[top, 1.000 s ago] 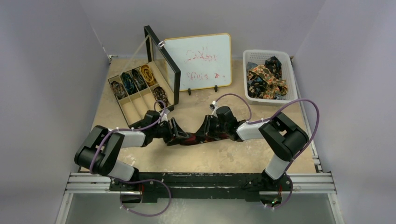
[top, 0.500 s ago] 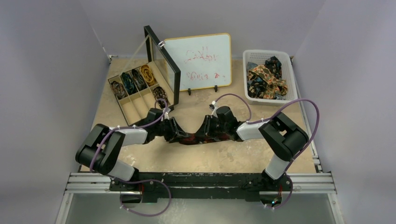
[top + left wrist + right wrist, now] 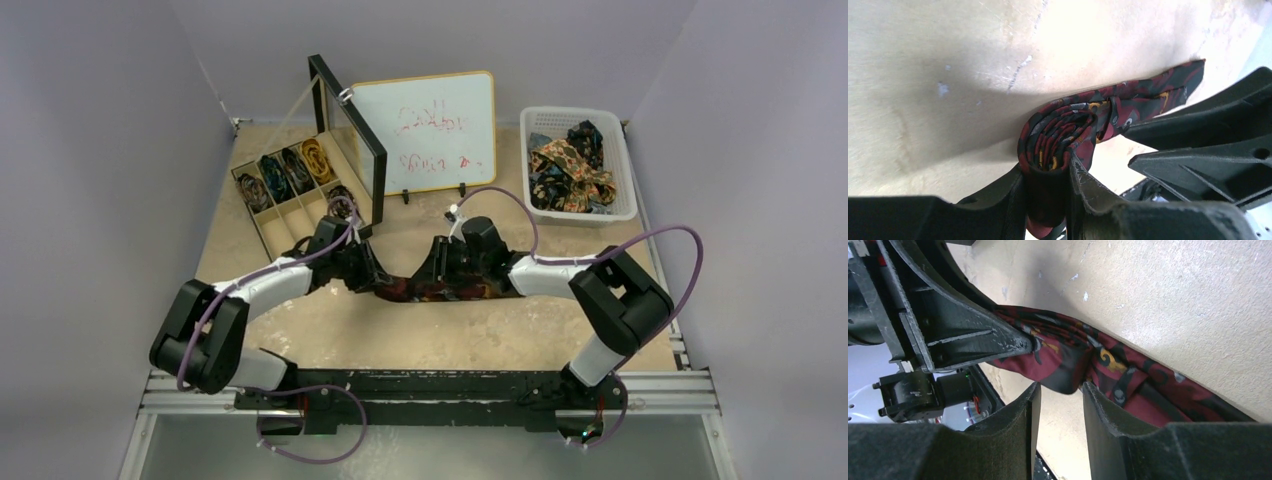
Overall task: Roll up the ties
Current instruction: Roll the tie at the center of the board.
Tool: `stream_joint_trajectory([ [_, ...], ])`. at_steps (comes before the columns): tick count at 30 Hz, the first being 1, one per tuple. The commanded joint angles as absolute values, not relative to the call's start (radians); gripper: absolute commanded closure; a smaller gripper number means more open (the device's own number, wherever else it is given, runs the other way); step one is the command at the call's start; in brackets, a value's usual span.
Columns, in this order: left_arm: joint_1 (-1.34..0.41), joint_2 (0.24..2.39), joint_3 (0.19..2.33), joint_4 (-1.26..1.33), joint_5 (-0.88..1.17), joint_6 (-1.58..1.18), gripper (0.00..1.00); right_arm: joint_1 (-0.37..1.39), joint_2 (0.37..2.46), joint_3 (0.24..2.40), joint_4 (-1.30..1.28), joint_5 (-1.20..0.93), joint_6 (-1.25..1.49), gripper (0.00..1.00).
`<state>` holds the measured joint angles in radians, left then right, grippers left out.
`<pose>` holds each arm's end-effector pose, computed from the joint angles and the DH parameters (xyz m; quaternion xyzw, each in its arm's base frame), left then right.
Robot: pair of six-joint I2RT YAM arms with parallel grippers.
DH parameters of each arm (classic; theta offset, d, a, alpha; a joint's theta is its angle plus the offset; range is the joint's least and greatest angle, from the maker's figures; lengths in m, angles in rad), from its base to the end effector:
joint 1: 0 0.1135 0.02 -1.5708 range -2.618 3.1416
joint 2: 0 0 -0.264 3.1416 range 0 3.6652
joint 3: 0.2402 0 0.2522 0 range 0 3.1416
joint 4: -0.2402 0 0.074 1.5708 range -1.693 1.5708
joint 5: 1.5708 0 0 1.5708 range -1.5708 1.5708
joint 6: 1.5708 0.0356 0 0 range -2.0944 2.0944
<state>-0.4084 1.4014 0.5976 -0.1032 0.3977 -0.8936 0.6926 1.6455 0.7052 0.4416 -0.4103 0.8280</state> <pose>0.2281 -0.1137 0.1548 -0.1602 0.9151 -0.3421 0.1409 0.2420 0.2192 0.1633 -0.0469 0.8468 0.4715 0.2416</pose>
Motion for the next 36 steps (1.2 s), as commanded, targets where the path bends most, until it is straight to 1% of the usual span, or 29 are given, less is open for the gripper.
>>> stream_joint_trajectory([
  [1,-0.417,1.335,0.681,-0.296,0.243,-0.808,0.76,0.693,1.626,0.732,0.440,-0.418,0.807,0.60],
  [10,-0.439,1.297,0.804,-0.503,0.013,-0.741,0.76,0.692,1.624,0.727,0.448,-0.433,0.813,0.60],
  [18,-0.499,1.328,0.896,-0.599,-0.164,-0.696,0.77,0.692,1.613,0.728,0.431,-0.434,0.808,0.60],
  [21,-0.529,1.345,0.913,-0.607,-0.200,-0.688,0.77,0.692,1.621,0.729,0.449,-0.437,0.814,0.61],
  [26,-0.559,1.369,0.933,-0.613,-0.240,-0.695,0.77,0.701,1.680,0.759,0.582,-0.510,0.889,0.68],
  [31,-0.571,1.399,0.932,-0.619,-0.268,-0.707,0.78,0.736,1.806,0.882,0.576,-0.506,0.901,0.72],
  [36,-0.584,1.409,0.928,-0.625,-0.294,-0.715,0.78,0.746,1.893,0.929,0.617,-0.516,0.939,0.75],
])
